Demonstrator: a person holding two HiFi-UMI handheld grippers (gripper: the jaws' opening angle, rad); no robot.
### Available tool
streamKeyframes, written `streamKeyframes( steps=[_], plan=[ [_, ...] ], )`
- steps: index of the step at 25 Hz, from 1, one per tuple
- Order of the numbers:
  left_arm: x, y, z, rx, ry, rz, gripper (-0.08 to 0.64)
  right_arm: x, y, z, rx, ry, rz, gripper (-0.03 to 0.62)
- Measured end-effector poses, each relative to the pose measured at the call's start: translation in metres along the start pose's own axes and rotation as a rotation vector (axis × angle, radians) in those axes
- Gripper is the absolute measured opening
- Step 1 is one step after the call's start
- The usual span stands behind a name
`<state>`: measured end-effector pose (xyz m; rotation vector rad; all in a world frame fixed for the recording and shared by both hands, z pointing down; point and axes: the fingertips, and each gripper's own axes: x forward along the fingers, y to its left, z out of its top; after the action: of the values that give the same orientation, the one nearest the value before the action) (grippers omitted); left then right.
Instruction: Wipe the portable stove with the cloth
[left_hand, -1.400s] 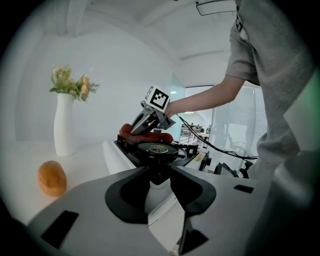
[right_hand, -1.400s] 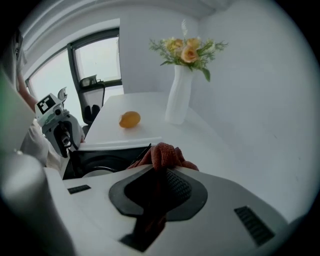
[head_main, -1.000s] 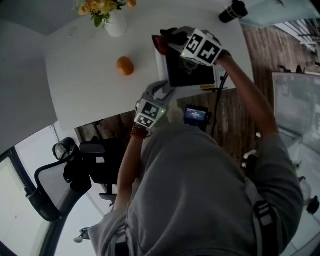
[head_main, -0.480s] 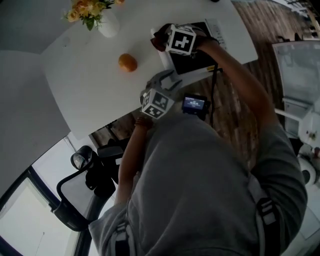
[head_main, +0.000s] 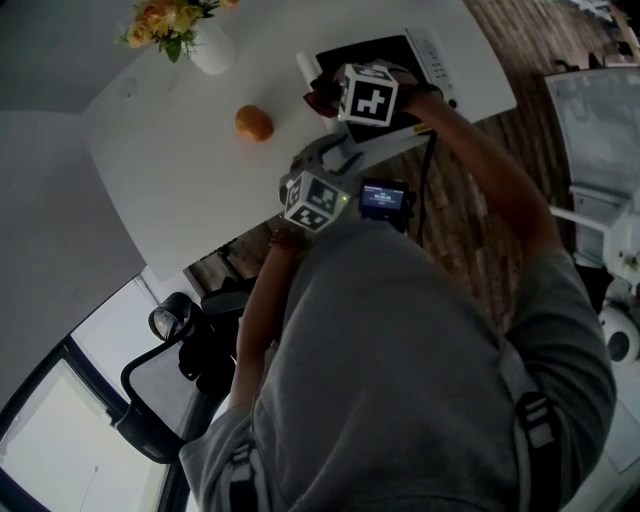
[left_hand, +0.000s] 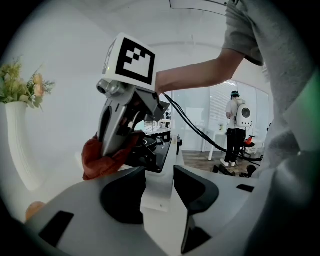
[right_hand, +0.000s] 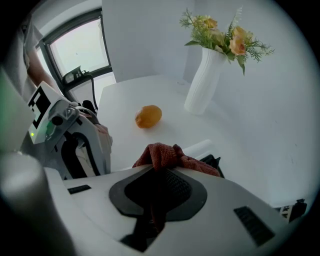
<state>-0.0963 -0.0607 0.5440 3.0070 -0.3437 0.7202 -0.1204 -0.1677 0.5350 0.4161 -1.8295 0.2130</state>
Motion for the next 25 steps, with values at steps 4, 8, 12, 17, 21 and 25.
streamKeyframes(
  steps=[4, 8, 12, 17, 21, 25],
  plan=[
    [-0.001, -0.001, 0.001, 0.005, -0.008, 0.008, 0.201, -0.006, 0.027, -0.002, -0.032, -0.027, 0.028, 0.052],
    [-0.002, -0.002, 0.001, 0.008, -0.009, 0.006, 0.201, -0.009, 0.047, -0.007, -0.041, -0.012, 0.065, 0.052],
    [-0.002, 0.000, 0.001, 0.008, -0.010, 0.009, 0.199, -0.008, 0.054, -0.010, -0.075, 0.009, 0.078, 0.051],
    [-0.002, -0.001, 0.000, 0.005, 0.003, 0.003, 0.199, -0.014, 0.048, -0.002, -0.027, -0.134, 0.102, 0.052],
    [-0.004, -0.002, 0.004, 0.009, -0.001, -0.005, 0.198, -0.073, 0.025, 0.007, 0.251, -0.564, 0.026, 0.052],
    [-0.006, 0.002, 0.015, -0.001, -0.040, -0.019, 0.199, -0.145, 0.005, -0.040, 0.386, -0.835, -0.235, 0.053]
  ],
)
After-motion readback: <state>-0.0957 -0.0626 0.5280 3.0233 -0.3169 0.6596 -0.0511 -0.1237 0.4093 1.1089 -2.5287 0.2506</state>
